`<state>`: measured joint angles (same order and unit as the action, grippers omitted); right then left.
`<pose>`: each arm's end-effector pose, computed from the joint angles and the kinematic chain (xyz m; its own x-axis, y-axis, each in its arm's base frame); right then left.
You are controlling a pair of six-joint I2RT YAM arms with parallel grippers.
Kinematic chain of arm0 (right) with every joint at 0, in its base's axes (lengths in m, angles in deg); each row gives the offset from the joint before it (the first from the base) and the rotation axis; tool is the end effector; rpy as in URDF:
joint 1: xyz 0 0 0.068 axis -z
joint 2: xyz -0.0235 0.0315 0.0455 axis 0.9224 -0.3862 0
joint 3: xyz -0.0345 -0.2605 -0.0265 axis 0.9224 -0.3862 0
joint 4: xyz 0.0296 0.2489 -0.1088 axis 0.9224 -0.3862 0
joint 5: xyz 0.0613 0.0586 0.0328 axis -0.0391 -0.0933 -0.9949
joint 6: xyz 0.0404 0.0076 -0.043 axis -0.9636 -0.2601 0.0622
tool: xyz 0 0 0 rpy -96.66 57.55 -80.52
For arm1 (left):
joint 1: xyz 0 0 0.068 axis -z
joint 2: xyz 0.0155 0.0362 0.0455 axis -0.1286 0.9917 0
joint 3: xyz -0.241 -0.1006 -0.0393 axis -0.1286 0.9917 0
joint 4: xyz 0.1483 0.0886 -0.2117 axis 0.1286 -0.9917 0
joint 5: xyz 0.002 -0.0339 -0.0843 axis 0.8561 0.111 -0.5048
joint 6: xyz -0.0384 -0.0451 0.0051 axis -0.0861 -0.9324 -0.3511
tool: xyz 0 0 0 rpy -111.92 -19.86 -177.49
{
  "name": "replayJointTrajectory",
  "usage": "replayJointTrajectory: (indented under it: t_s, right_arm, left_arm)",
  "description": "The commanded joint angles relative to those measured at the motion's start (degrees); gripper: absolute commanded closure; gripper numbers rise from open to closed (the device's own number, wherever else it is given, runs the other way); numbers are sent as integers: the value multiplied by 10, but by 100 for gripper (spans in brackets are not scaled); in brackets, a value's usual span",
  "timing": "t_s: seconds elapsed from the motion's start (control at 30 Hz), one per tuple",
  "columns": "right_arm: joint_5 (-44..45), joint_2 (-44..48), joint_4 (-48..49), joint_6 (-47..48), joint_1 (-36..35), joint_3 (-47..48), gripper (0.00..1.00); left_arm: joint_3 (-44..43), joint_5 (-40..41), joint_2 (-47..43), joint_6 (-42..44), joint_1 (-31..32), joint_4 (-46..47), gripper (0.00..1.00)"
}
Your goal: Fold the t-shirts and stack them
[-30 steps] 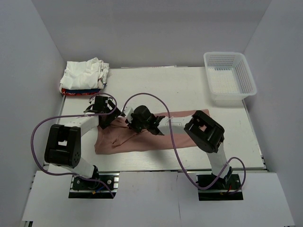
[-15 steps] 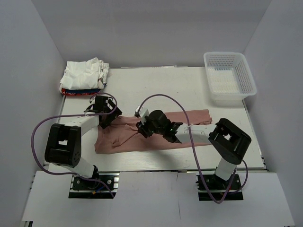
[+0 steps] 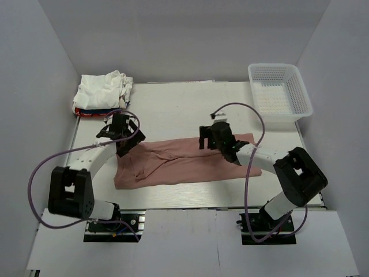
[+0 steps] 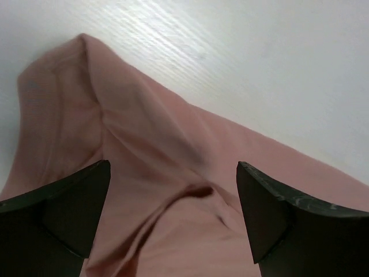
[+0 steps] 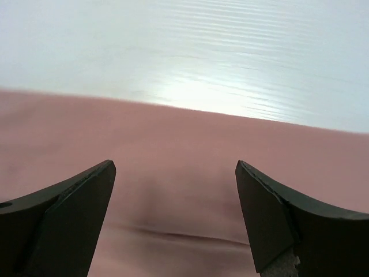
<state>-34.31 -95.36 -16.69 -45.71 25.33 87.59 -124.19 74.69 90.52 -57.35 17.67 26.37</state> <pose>0.2626 0.2182 0.1699 -0.4929 -0.0469 -0.8688 -0.3037 0.9450 0.1213 0.2869 -0.0453 0.1758 -0.6674 -0.6016 -0.4388 -0.5433 0.7964 -0.2655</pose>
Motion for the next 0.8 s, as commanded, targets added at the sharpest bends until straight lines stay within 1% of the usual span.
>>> replayJointTrajectory:
  t_s: [0.0,0.03,0.07,0.1,0.13,0.17,0.23,0.27,0.3,0.4,0.43,0.47,0.5,0.53,0.6,0.63,0.67,0.7,0.73,0.77]
  right_arm:
    - [21,22,-67,-79,66,-9,10]
    - [16,19,-77,-84,107,-12,10]
    - [6,18,-81,-97,119,-14,10]
    - [-6,10,-82,-103,129,-12,10]
    - [-9,1,-88,-109,150,-9,10]
    - [-31,-6,-102,-116,166,3,10]
    - [-51,-32,-106,-111,183,9,10]
    - [-69,-41,-105,-107,191,13,10]
    - [-82,-61,-105,-110,199,18,10]
    - [-111,-84,-86,-114,206,11,10]
    - [-117,-90,-89,-115,207,11,10]
    - [-117,-90,-106,-115,204,3,10]
    - [-120,-86,-116,-125,202,-3,10]
    - [-125,-75,-124,-128,202,-21,10]
    - [-139,-41,-127,-148,188,-59,10]
    - [-142,2,-126,-161,179,-73,10]
    - [-143,19,-128,-167,171,-96,10]
    - [-154,32,-139,-170,163,-107,10]
    - [-171,61,-145,-164,137,-127,10]
    - [-217,81,-148,-154,125,-142,10]
  left_arm:
    - [10,-54,-75,36,11,-1,0]
    - [33,-107,-90,47,18,27,0]
    - [41,-130,-90,47,18,36,0]
    - [57,-146,-90,47,35,42,0]
    - [66,-181,-90,42,42,62,0]
    - [74,-187,-72,42,50,70,0]
    - [95,-179,-45,35,71,83,0]
    - [95,-179,-25,29,71,83,0]
    - [95,-173,19,28,79,92,0]
    - [53,-130,84,35,85,128,0]
    - [33,-130,133,40,85,128,0]
    - [10,-119,158,40,85,117,0]
    - [-45,-92,184,47,85,105,0]
    - [-106,-76,239,47,85,82,0]
    - [-173,-47,299,52,85,61,0]
    - [-209,-41,331,52,80,49,0]
    - [-290,-41,364,62,80,43,0]
    - [-334,-41,435,71,80,31,0]
    - [-382,-41,474,78,80,31,0]
    - [-491,-51,516,93,80,31,0]
